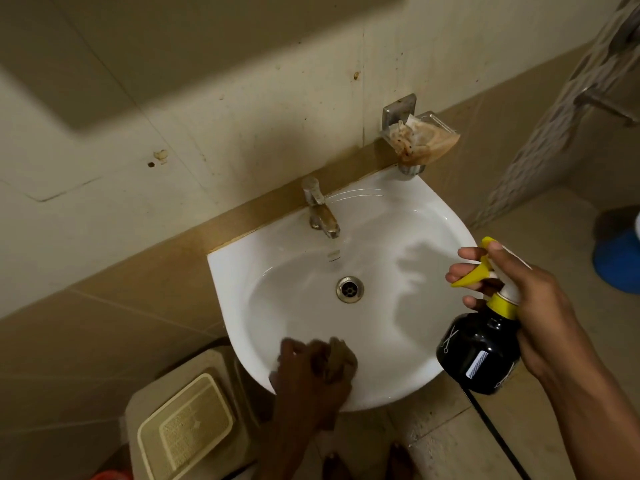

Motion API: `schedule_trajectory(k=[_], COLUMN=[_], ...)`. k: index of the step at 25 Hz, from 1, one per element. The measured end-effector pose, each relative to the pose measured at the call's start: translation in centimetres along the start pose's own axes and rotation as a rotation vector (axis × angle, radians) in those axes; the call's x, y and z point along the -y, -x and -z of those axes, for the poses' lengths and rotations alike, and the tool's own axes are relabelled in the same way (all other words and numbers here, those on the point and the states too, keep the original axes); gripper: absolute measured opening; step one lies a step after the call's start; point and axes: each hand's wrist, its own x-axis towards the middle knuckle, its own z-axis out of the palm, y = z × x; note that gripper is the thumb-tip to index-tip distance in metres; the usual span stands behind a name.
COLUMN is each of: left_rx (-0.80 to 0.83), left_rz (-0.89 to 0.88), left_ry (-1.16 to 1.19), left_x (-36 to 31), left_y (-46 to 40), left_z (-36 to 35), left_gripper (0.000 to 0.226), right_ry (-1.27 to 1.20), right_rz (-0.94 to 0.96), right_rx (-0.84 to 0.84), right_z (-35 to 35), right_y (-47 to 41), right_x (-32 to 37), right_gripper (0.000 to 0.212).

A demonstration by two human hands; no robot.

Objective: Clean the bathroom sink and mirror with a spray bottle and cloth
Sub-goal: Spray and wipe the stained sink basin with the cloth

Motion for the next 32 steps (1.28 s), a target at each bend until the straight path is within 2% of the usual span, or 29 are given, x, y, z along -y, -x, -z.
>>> schedule_trajectory(k=[1,3,5,7,9,12,15,17,19,22,26,27,28,29,32], left_rx=[-0.061,-0.116,-0.142,-0.095,-0.051,0.071,0.128,0.286,0.444,0.489,0.670,0.672,0.606,0.460,-0.149], left_rz=[-0.003,-0.008,-0.089,-0.148,-0.107,0.003,0.050,0.174,0.208,0.210,0.335,0.375,0.389,0.390,0.370], left_ry=[-0.040,-0.299,-0.625,-0.829,-0.827,-0.792,-0.550,-0.328,-0.019,0.258,0.707,0.855,0.975,1.042,0.966], left_x=[0.3,1.2,2.7,4.4,4.9,4.0,1.4,-1.2,-3.9,-7.7,-11.9,-12.4,-12.9,-13.1,-12.8], left_y=[-2.3,-7.6,-11.4,-12.6,-11.5,-8.1,-4.1,-3.1,-2.8,-3.6,-5.6,-6.4,-7.1,-8.3,-11.8], left_z=[1.2,3.9,5.2,4.9,3.8,1.4,-1.6,-3.5,-5.5,-8.2,-8.8,-9.0,-9.0,-9.1,-9.2], left_gripper=[0.028,0.048,0.049,0.044,0.043,0.053,0.058,0.051,0.046,0.042,0.011,0.016,0.025,0.035,0.044], right_ry=[-0.010,-0.025,-0.033,-0.044,-0.054,-0.027,-0.010,0.005,0.021,0.045,0.094,0.112,0.142,0.193,0.372], right_rz=[-0.002,-0.003,-0.009,-0.016,-0.030,-0.047,-0.074,-0.079,-0.079,-0.094,-0.093,-0.083,-0.066,-0.043,0.025], right_rx=[-0.004,-0.014,-0.017,-0.017,-0.020,-0.015,-0.008,-0.014,-0.022,-0.040,-0.054,-0.056,-0.065,-0.075,-0.040], right_z=[0.2,0.6,0.9,1.2,1.5,1.7,1.5,1.5,1.7,2.1,2.8,2.9,2.9,2.9,2.5], right_y=[-0.1,-0.1,0.1,0.4,0.6,0.8,0.8,0.7,0.5,0.2,-0.1,-0.2,-0.3,-0.4,-0.6], right_x=[0.0,0.0,-0.1,-0.5,-0.9,-1.3,-1.2,-1.5,-1.8,-2.2,-2.1,-1.9,-1.6,-1.4,-1.1], right_gripper=[0.036,0.035,0.035,0.035,0.036,0.037,0.035,0.035,0.035,0.035,0.035,0.035,0.034,0.031,0.029])
